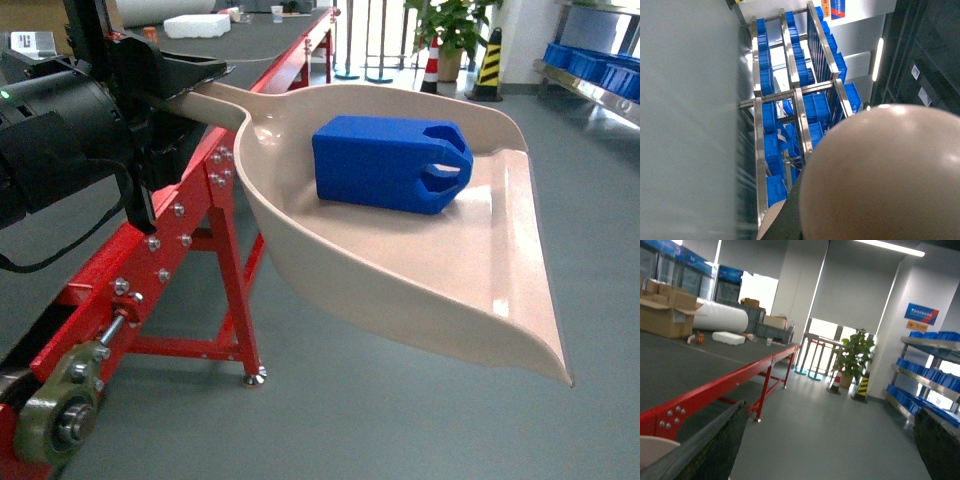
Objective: Place part in tray to right shelf
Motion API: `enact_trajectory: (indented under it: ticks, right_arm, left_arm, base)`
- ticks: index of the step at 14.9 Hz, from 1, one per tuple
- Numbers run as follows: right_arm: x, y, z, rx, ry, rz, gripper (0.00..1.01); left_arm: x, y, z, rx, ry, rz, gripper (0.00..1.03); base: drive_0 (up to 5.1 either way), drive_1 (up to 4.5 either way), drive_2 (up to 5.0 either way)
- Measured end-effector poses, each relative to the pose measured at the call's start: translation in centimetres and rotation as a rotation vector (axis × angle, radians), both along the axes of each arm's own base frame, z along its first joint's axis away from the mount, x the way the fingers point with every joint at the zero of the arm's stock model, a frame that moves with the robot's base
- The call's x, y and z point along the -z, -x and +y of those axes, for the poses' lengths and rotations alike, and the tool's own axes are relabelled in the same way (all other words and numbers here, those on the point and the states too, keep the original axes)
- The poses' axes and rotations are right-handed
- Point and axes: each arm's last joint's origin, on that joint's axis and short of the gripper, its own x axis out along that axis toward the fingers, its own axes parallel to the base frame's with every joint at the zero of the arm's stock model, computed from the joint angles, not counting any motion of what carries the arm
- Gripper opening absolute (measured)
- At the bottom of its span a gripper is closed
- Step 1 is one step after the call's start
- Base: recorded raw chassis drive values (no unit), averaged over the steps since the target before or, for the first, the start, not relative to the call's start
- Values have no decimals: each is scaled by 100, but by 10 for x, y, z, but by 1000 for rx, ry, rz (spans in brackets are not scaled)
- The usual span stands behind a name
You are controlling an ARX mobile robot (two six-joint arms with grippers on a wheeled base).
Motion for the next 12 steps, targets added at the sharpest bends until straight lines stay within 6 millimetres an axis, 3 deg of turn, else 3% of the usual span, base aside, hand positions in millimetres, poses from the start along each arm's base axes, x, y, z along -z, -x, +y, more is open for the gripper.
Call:
enact_trajectory:
  ticks: [8, 12]
  right_arm:
    - [0, 0, 0, -4, 1, -3, 98]
    - [0, 0, 0, -2, 1, 2, 98]
  left_arm:
    - [0, 0, 0, 2, -1, 0, 14]
    - [0, 0, 1, -3, 0, 3, 14]
  base:
    - [477, -369, -86]
    - [494, -251, -251]
